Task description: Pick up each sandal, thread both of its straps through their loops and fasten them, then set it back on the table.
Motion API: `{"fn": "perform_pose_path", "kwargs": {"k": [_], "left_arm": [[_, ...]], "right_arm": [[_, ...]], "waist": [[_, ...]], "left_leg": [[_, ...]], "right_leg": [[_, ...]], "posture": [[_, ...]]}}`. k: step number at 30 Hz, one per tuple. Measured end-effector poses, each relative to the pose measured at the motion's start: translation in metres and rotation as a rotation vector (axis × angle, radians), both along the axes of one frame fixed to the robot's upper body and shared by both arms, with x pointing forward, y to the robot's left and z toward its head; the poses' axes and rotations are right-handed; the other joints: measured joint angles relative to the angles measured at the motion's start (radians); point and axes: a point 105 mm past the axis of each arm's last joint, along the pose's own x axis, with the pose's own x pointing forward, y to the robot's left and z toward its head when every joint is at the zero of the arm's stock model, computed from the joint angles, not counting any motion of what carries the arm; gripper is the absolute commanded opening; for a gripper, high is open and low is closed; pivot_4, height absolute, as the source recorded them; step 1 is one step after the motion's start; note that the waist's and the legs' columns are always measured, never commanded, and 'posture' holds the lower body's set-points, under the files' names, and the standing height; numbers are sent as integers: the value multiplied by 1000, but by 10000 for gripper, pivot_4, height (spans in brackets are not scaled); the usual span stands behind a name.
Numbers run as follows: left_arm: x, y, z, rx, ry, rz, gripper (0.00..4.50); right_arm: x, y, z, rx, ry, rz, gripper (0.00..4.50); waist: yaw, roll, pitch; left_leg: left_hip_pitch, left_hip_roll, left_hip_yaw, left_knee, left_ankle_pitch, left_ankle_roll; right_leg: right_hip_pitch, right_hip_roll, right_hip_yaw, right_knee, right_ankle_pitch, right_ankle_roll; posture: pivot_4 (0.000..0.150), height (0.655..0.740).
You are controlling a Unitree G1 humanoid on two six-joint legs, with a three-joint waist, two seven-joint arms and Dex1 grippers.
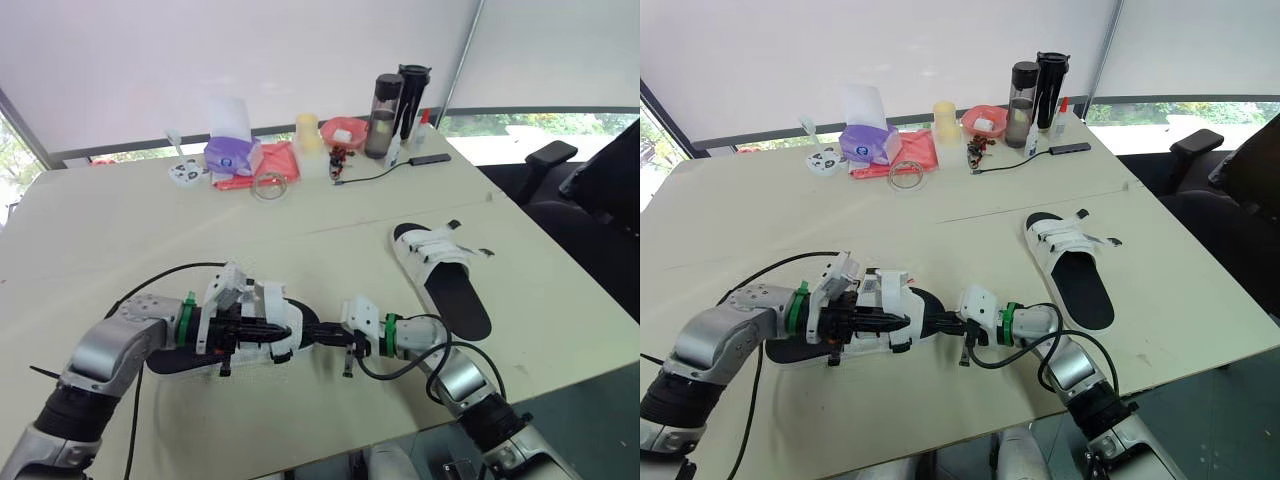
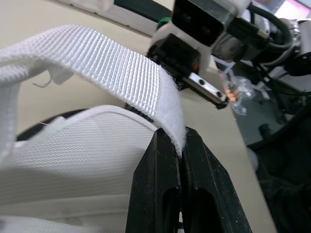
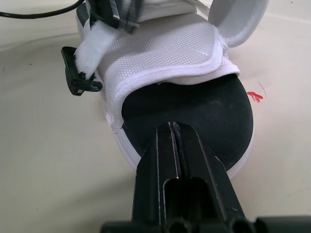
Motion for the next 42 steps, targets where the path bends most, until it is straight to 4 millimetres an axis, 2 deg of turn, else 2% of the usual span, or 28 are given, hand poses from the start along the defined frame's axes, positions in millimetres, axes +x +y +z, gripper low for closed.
{"fn": "perform_pose_path", "kwargs": {"k": [5, 10, 19, 35, 38, 41, 42], "left_arm": [[-9, 2, 0, 20, 14, -33, 677], [-12, 1, -8, 55, -42, -59, 677], [7, 0, -15, 60, -111, 19, 677], [3, -1, -16, 97, -110, -26, 677], [4, 1, -15, 85, -79, -8, 8759], [2, 4, -15, 68, -28, -6, 22040], [0, 4, -14, 57, -5, -11, 27919]], "right_arm": [[0, 1, 0, 1, 0, 1, 0], [0, 1, 0, 1, 1, 0, 0], [2, -1, 0, 3, 0, -15, 0], [1, 0, -1, 2, 1, -15, 0], [2, 0, -1, 2, 1, -14, 0], [2, 0, -1, 1, 1, -13, 0], [2, 0, -1, 1, 1, -12, 0]], "waist": [[-1, 1, 0], [0, 1, 0], [2, 3, -1], [1, 6, -2], [1, 6, -2], [1, 6, -2], [0, 6, -2]], "left_leg": [[0, 0, 0, 0, 0, 0], [0, 0, 1, 0, 0, 0], [-2, 1, 1, 1, 0, 0], [-2, 1, 1, 1, 0, 0], [-1, 1, 1, 1, 0, 0], [-1, 1, 1, 1, 0, 0], [-1, 1, 1, 1, 0, 0]], "right_leg": [[-1, 0, 0, 0, 0, 0], [-1, 0, 0, 0, 0, 0], [0, 0, 0, -1, 0, 0], [-1, 0, 0, -1, 0, 0], [-1, 0, 0, -1, 0, 0], [-1, 0, -1, -1, 0, 0], [-1, 0, -1, -1, 0, 0]], "posture": [[1500, 7400], [1500, 7400], [1500, 7400], [1500, 7400], [1500, 7400], [1500, 7400], [1500, 7400]]}}
